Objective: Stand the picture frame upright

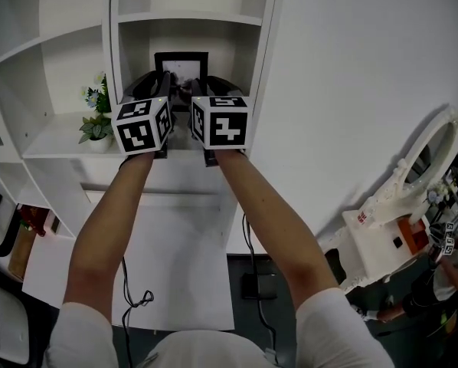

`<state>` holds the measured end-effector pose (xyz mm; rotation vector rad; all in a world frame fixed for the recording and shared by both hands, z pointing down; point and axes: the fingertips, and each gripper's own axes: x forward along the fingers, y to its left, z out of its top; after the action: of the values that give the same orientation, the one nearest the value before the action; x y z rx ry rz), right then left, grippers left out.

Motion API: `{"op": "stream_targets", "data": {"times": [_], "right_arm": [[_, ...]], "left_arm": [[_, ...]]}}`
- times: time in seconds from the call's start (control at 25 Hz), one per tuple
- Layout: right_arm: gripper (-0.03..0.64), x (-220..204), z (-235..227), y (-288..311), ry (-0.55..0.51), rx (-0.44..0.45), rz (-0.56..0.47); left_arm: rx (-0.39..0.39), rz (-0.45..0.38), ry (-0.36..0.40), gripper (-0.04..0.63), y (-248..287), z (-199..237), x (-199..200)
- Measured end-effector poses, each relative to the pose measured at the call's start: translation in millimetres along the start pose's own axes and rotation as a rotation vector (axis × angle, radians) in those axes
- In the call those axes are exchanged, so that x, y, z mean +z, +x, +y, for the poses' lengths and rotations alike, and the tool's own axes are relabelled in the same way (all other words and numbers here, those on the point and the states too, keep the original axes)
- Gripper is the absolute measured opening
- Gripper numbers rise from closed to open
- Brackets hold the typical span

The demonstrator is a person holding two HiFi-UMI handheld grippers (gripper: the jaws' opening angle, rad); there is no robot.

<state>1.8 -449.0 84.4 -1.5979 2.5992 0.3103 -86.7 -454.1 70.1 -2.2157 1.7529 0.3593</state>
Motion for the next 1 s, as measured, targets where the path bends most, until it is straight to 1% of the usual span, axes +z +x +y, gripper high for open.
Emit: {"op": "stream_targets", "data": {"times": [0.2, 0.32, 0.48, 0.68, 0.8, 1.0], "right_arm": [[0.106, -6, -15, 20, 0.059, -0.034, 0.013], [0.109, -10, -22, 29, 0.075, -0.051, 0.022], [0.112, -19, -27, 46, 0.087, -0.059, 0.048], [0.118, -31, -35, 66, 0.093, -0.058, 0.068], [0.118, -37, -38, 78, 0.088, -0.052, 0.086], [0.118, -48, -45, 98, 0.079, -0.050, 0.118]], "left_arm": [[-0.001, 0.020, 0.023, 0.092, 20, -1, -8], [-0.001, 0.030, 0.028, 0.094, 29, -1, -17], [0.011, 0.070, 0.004, 0.094, 44, 6, -33], [0.019, 0.097, 0.054, 0.092, 60, 9, -41], [0.022, 0.127, 0.043, 0.092, 70, 14, -51], [0.019, 0.176, 0.053, 0.092, 88, 19, -64]]}}
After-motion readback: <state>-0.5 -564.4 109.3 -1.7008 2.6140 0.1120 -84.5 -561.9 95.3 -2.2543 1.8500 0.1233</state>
